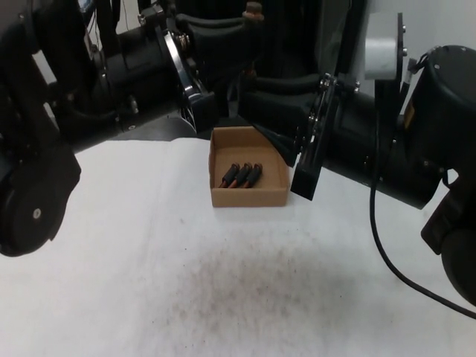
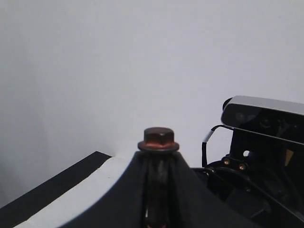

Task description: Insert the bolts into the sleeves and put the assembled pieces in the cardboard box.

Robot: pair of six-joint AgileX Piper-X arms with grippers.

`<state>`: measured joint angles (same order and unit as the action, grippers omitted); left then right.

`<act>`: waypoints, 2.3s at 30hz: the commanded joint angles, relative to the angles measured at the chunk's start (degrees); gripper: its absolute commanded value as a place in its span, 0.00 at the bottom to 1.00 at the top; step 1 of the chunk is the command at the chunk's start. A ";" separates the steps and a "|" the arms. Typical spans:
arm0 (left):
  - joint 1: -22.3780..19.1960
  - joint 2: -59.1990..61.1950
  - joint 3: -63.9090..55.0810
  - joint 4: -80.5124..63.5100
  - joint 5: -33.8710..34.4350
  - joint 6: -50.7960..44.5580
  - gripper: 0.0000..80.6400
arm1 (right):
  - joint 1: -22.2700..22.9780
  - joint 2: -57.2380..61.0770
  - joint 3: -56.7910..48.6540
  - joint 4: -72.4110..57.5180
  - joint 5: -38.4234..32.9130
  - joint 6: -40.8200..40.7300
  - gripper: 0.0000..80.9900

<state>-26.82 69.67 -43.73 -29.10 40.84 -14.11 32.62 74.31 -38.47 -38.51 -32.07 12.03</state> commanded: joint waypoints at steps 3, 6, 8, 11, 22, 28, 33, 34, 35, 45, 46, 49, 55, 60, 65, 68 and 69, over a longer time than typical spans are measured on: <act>-0.15 -1.00 -0.01 0.02 0.38 0.15 0.36 | -0.16 -0.15 -0.31 -1.23 0.20 -0.04 0.01; -0.15 -1.00 -0.01 0.02 0.38 -0.03 0.54 | -0.16 -0.15 -0.31 -1.23 0.20 -0.04 0.01; -0.15 -1.00 -0.01 0.02 0.38 -0.03 0.59 | -0.16 -0.15 -0.31 -1.23 0.20 -0.04 0.01; -0.15 -1.00 -0.01 0.02 0.38 -0.03 0.59 | -0.16 -0.15 -0.31 -1.23 0.20 -0.04 0.01; -0.15 -1.48 -0.28 -1.13 -1.48 -0.03 0.59 | -0.16 -0.15 -0.31 -0.77 0.23 -0.04 0.01; -0.15 -5.66 -0.26 -9.99 -24.62 -0.03 0.39 | -0.16 -0.15 -0.31 4.17 0.23 -0.04 0.01; -0.15 -10.78 -0.26 -4.81 -49.33 8.00 0.00 | -0.16 -0.15 -0.31 9.62 0.53 0.62 0.01; -0.15 -11.66 -0.26 -2.38 -52.10 11.18 0.00 | -0.16 -0.15 -0.43 11.22 1.66 2.55 0.01; -0.15 -12.49 -0.26 0.86 -53.84 13.78 0.00 | -0.16 -0.15 -0.63 13.25 4.26 6.27 0.01; -0.15 -11.98 -0.26 51.67 -54.57 9.62 0.00 | -6.39 4.19 -11.71 40.27 22.74 12.20 0.01; -0.15 -10.94 -0.26 55.83 -53.36 8.92 0.00 | -7.17 5.83 -13.41 42.54 22.74 11.44 0.01; -0.15 -7.58 -0.26 62.62 -47.93 8.87 0.00 | -8.69 12.20 -19.94 49.67 22.37 9.68 0.01; -0.15 -3.02 -0.26 62.76 -41.17 8.87 0.00 | -8.82 25.98 -34.75 57.71 20.61 8.02 0.01; -0.15 -2.63 -0.26 62.76 -41.17 8.87 0.00 | -8.82 36.84 -45.86 62.46 20.61 8.02 0.01; -0.04 -2.66 -0.26 62.76 -41.17 8.87 0.00 | -9.38 44.89 -55.36 66.55 20.61 8.02 0.01; -0.04 -2.66 -0.26 62.76 -41.17 8.87 0.00 | -9.93 47.60 -58.68 67.67 20.61 8.02 0.01; -0.04 -2.66 -0.26 62.76 -41.17 8.87 0.00 | -10.17 48.21 -59.52 67.96 20.86 8.02 0.01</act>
<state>-26.82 67.06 -43.69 33.78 0.00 -5.10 23.35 121.16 -94.60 28.24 -10.68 20.42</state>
